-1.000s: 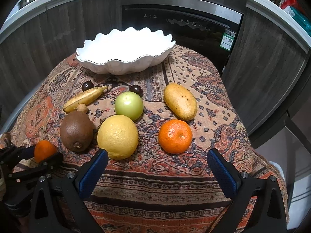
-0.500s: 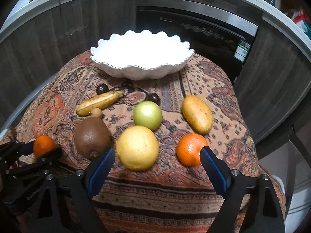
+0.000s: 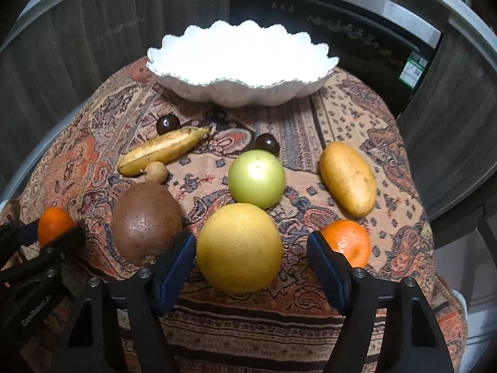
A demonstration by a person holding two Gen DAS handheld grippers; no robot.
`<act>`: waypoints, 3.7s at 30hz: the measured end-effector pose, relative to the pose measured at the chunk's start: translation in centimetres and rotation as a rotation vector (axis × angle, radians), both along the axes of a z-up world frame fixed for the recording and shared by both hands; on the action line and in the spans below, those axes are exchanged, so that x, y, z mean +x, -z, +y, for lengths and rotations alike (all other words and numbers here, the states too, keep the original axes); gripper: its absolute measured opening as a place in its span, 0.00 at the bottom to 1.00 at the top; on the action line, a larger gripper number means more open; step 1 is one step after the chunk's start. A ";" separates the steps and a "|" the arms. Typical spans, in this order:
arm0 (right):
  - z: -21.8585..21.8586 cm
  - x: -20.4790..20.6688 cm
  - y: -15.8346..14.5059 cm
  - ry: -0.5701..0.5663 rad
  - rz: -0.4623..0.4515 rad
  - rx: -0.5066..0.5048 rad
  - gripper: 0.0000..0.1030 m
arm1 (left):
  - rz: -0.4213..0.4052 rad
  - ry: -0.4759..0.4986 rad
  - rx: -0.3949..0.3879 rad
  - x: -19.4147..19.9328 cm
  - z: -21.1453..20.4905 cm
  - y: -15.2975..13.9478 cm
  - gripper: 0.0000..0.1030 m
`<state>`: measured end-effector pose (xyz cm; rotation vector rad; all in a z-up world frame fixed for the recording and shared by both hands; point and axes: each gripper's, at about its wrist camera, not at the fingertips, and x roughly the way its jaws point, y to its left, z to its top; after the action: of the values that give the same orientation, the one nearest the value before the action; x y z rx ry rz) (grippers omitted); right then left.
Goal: Organize fruits
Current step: 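Close the right tool on the yellow grapefruit while the left tool holds the tangerine, then carry both fruits over the white bowl and open both tools to drop them, then raise both open tools away from the white bowl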
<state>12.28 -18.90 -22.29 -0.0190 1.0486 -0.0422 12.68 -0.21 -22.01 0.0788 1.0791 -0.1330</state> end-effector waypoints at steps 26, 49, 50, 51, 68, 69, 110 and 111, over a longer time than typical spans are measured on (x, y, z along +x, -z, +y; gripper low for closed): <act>-1.7 0.4 -4.1 -0.006 0.003 0.130 0.54 | -0.033 0.061 0.001 1.6 -2.2 -5.2 0.43; -5.1 6.4 -11.2 0.033 -0.156 0.116 0.54 | -0.139 0.125 -0.034 9.9 -6.1 -11.8 0.43; -5.2 6.8 -11.4 0.035 -0.161 0.115 0.54 | -0.138 0.127 -0.036 10.2 -6.1 -11.9 0.43; -5.3 7.0 -11.5 0.036 -0.164 0.115 0.54 | -0.134 0.131 -0.040 10.7 -6.2 -12.0 0.43; -6.6 14.9 -12.1 0.068 -0.181 0.067 0.54 | -0.159 0.154 -0.050 19.0 -7.9 -11.9 0.43; -6.7 15.3 -12.0 0.069 -0.180 0.066 0.54 | -0.155 0.153 -0.054 19.4 -8.1 -11.7 0.43; -7.4 18.5 -11.9 0.158 -0.180 0.003 0.85 | -0.136 0.079 0.015 21.9 -7.7 -11.9 0.91; -7.5 18.2 -12.3 0.162 -0.188 0.005 0.85 | -0.144 0.081 0.012 21.6 -7.7 -12.3 0.91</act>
<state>30.50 -26.42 -10.03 0.0732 0.8604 -0.1845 34.32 -7.91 -9.75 0.1413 0.9338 -0.1913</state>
